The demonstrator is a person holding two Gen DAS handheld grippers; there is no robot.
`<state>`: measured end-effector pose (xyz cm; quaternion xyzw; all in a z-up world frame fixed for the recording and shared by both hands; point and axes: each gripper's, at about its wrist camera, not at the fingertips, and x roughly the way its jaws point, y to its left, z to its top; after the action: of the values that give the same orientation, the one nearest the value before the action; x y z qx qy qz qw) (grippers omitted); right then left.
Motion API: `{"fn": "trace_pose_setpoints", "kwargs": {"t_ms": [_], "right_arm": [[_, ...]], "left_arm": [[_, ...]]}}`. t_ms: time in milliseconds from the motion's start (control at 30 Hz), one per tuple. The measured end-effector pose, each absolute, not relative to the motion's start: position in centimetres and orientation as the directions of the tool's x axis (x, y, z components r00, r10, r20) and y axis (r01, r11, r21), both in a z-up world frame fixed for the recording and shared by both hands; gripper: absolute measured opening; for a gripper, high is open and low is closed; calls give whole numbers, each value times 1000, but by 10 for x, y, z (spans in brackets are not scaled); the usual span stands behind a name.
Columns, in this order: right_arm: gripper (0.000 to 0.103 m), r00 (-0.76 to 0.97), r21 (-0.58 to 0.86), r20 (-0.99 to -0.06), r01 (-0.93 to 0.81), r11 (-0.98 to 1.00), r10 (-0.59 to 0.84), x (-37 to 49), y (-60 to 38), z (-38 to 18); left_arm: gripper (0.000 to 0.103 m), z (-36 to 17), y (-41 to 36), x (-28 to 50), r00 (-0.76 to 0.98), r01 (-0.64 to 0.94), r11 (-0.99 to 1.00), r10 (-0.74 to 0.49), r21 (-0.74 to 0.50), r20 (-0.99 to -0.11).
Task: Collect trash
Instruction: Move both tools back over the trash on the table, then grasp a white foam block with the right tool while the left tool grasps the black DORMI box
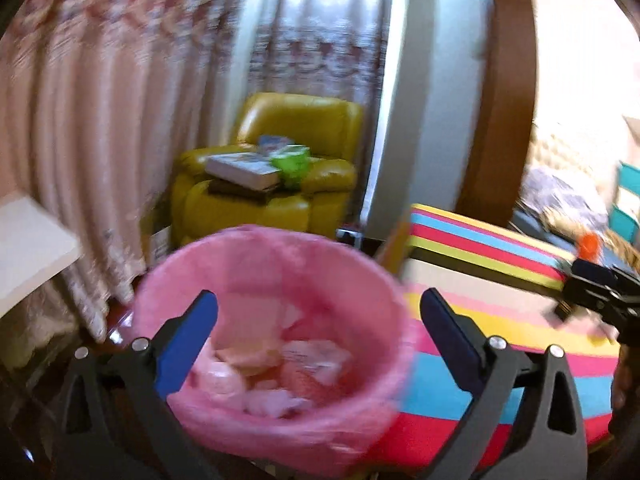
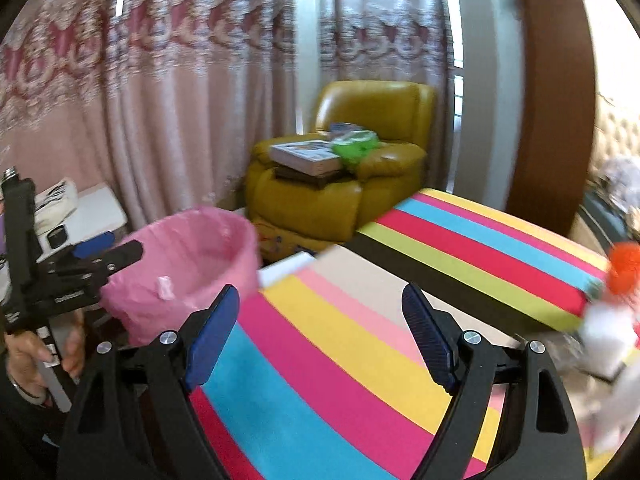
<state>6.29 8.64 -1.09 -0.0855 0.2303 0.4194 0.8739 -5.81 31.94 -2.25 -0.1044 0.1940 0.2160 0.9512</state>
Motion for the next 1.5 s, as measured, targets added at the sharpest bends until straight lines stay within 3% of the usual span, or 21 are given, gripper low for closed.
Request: {"fn": "trace_pose_setpoints", "kwargs": {"t_ms": [300,700,933,1133,1300,1400,1467,1500], "right_arm": [[78,689,80,-510,-559,826,515,96,-42,-34],[79,767,96,-567,-301,949,300,134,-164,-57],[79,764,79,-588,-274,959,267,161,-151,-62],[79,765,85,-602,-222,971,228,171,-141,-64],[79,771,43,-610,-200,979,184,172,-135,-66],[76,766,25,-621,-196,980,169,174,-133,-68],[60,765,23,-622,-196,980,168,174,-133,-68],[58,766,26,-619,-201,979,174,174,-133,-67]], "left_arm": [[98,-40,211,17,852,-148,988,112,-30,-511],[98,-53,99,109,805,89,996,-72,-1,-589],[98,-72,82,141,773,60,998,-63,-26,-631],[96,-85,102,153,716,-1,986,-114,-164,-689],[94,-84,107,149,727,-13,984,-111,-176,-678],[94,-83,105,149,727,-13,986,-104,-165,-679],[94,-82,105,147,736,-14,986,-101,-164,-669],[94,-82,105,146,740,-15,986,-100,-164,-666]]}}
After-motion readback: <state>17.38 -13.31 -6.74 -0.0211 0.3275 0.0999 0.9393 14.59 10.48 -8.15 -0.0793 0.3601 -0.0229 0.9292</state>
